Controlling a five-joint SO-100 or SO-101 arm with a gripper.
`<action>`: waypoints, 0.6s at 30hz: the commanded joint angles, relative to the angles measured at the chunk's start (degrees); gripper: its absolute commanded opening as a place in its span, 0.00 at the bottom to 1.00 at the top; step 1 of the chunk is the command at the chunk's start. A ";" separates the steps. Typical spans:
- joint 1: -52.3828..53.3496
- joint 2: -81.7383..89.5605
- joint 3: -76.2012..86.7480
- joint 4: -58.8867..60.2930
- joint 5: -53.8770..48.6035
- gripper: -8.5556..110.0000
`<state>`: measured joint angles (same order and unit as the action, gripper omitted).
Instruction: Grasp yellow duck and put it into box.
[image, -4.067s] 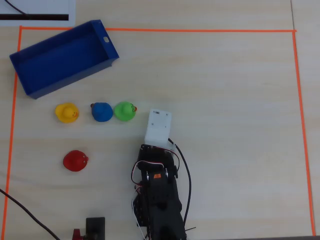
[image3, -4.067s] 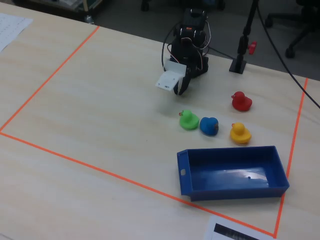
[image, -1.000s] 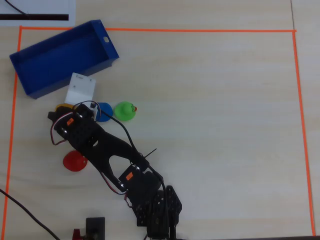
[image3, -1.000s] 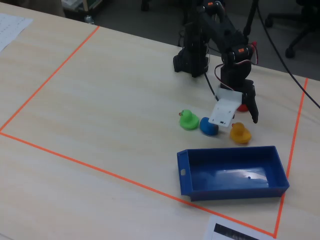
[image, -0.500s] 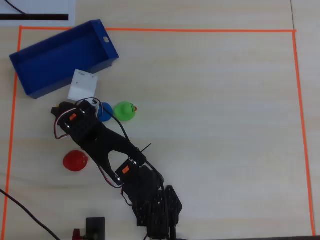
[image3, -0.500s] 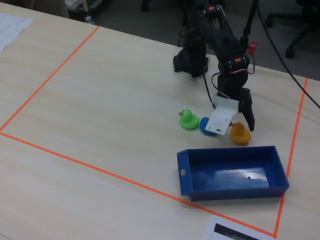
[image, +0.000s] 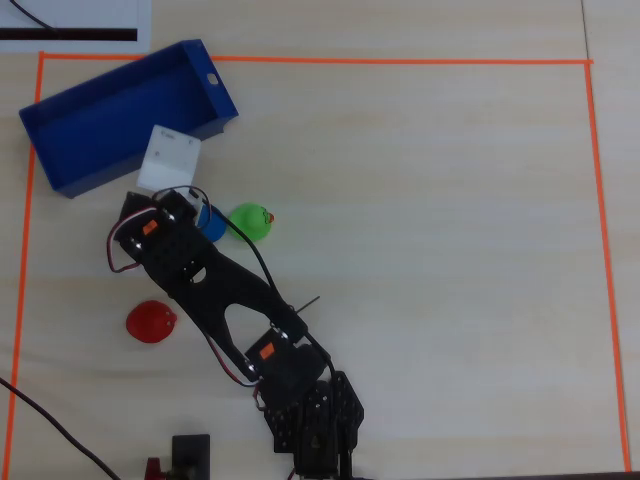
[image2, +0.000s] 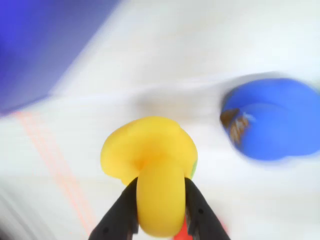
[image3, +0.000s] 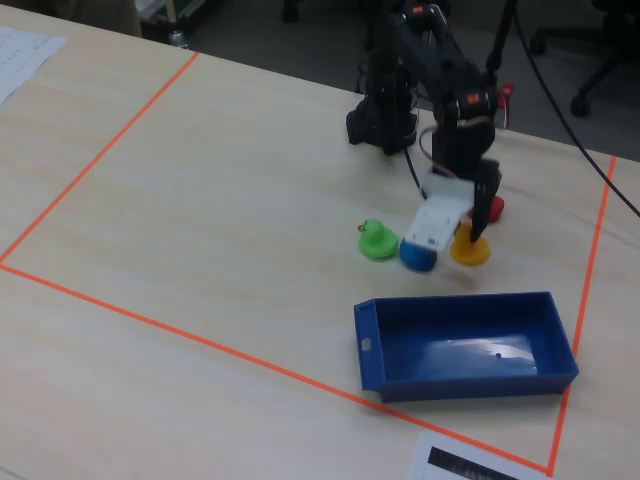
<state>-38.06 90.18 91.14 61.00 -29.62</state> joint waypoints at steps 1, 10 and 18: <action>3.60 5.19 -30.50 14.15 0.18 0.07; 3.69 -6.42 -32.43 0.26 0.79 0.07; 1.41 -24.61 -42.98 -2.20 1.76 0.08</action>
<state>-35.86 69.79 55.55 61.08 -28.83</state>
